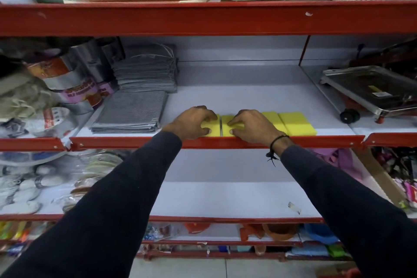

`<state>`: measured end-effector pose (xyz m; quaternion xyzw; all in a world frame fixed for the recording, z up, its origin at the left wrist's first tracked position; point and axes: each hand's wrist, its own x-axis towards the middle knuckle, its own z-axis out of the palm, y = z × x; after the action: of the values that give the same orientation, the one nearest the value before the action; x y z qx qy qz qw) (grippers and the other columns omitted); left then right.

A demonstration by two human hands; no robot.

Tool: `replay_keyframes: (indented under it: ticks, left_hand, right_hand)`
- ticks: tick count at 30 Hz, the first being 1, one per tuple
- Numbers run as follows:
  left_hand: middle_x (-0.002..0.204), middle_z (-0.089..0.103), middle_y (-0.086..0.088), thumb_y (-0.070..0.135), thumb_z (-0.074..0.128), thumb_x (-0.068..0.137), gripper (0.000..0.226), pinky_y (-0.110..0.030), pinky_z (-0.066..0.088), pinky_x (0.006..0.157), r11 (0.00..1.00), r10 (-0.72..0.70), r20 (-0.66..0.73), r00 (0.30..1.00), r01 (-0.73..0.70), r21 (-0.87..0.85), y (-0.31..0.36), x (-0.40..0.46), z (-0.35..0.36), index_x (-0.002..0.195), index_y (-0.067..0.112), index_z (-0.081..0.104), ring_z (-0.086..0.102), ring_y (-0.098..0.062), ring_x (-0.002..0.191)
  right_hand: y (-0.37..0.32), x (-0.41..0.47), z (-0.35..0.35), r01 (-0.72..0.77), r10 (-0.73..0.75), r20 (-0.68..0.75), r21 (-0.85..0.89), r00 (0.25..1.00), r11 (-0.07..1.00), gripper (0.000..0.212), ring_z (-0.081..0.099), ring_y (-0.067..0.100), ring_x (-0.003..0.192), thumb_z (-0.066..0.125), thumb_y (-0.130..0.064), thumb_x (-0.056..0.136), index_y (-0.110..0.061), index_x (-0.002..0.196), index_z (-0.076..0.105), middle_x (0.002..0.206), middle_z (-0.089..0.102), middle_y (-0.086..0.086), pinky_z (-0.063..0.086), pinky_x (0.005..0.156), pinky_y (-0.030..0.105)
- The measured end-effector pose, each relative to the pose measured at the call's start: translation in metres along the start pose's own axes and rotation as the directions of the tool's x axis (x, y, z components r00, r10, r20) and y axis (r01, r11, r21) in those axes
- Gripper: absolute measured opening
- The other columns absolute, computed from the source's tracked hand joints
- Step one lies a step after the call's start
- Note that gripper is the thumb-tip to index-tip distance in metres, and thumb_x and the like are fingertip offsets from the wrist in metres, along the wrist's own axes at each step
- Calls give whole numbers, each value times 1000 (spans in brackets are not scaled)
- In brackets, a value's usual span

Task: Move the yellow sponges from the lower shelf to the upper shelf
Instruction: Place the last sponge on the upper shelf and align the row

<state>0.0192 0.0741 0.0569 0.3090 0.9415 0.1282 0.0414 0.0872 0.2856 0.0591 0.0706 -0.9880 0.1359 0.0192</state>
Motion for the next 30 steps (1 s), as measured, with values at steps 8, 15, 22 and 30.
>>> replay_keyframes:
  ticks: [8,15,22,30]
  left_hand:
    - [127,60,-6,20,65,96,67,-42,49,99,973,41,103,994,-63,220,20,2,-3,154,43,43,58,-31,119]
    - [135,55,-8,14,55,101,60,-41,48,100,957,28,120,992,-62,284,26,2,3,150,49,49,54,-34,122]
    - [134,55,-6,4,52,97,64,-44,50,99,960,2,123,992,-37,278,32,2,3,147,45,53,50,-32,128]
    - [134,54,-10,5,55,96,66,-45,54,98,948,5,99,995,-37,317,35,0,5,148,45,49,57,-34,120]
  right_hand:
    - [-8,1,12,-39,46,-69,99,997,994,32,65,27,120,73,-29,88,-20,118,77,124,75,6,49,104,34]
    - [52,-15,-26,-207,215,-183,58,959,977,29,68,32,116,63,-14,84,-19,106,80,121,77,8,54,105,39]
    - [49,-30,-16,-242,244,-61,42,968,969,37,63,32,123,58,-5,85,-14,116,77,129,71,11,48,107,34]
    - [36,-30,-19,-204,205,-65,24,976,979,39,63,32,124,56,-5,85,-14,117,76,130,72,9,50,108,37]
